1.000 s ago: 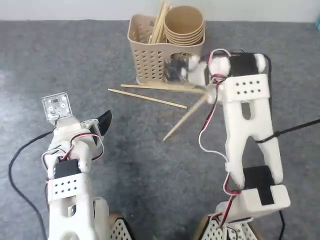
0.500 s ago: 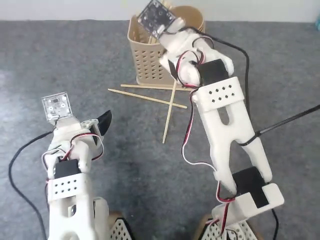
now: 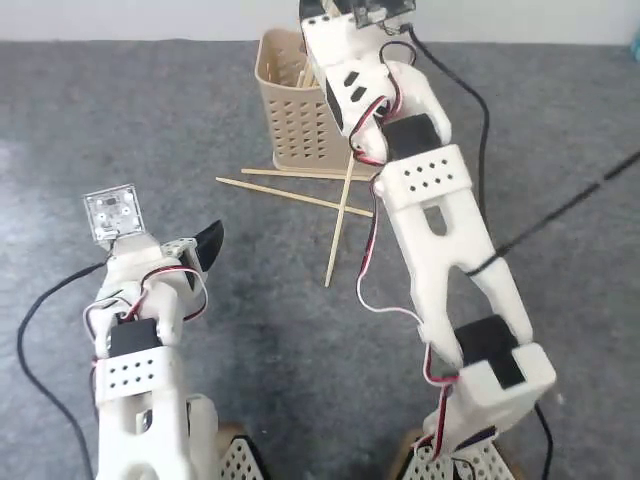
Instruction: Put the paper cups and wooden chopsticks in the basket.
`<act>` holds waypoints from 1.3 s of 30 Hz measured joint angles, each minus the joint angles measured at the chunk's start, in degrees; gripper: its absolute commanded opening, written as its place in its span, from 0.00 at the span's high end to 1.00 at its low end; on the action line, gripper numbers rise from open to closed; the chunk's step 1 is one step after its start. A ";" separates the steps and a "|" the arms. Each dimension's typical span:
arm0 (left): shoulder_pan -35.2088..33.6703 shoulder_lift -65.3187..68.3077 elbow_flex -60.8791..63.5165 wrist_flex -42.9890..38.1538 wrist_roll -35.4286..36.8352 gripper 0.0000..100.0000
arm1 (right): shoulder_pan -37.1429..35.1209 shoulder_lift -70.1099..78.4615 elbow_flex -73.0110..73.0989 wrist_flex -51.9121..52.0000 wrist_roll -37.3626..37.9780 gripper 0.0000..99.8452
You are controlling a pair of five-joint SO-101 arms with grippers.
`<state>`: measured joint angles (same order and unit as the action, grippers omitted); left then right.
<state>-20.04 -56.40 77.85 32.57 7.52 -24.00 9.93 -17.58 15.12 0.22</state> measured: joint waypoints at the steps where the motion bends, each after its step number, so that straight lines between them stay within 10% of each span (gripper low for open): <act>1: 0.00 0.00 0.00 0.00 0.00 0.65 | 0.00 0.88 0.00 -1.41 -0.70 0.99; 13: 0.00 0.00 0.00 0.00 0.00 0.65 | 0.00 6.86 0.00 -6.77 -4.04 0.79; 21: 0.00 0.00 0.00 0.00 0.00 0.65 | 0.00 3.60 0.00 -3.78 -5.89 0.84; 39: 21.45 0.00 -15.82 13.89 0.00 0.65 | 8.35 -49.58 -0.09 59.96 -5.89 0.88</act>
<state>1.41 -56.40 62.02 46.46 7.52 -15.65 -39.65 -17.67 75.08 -5.67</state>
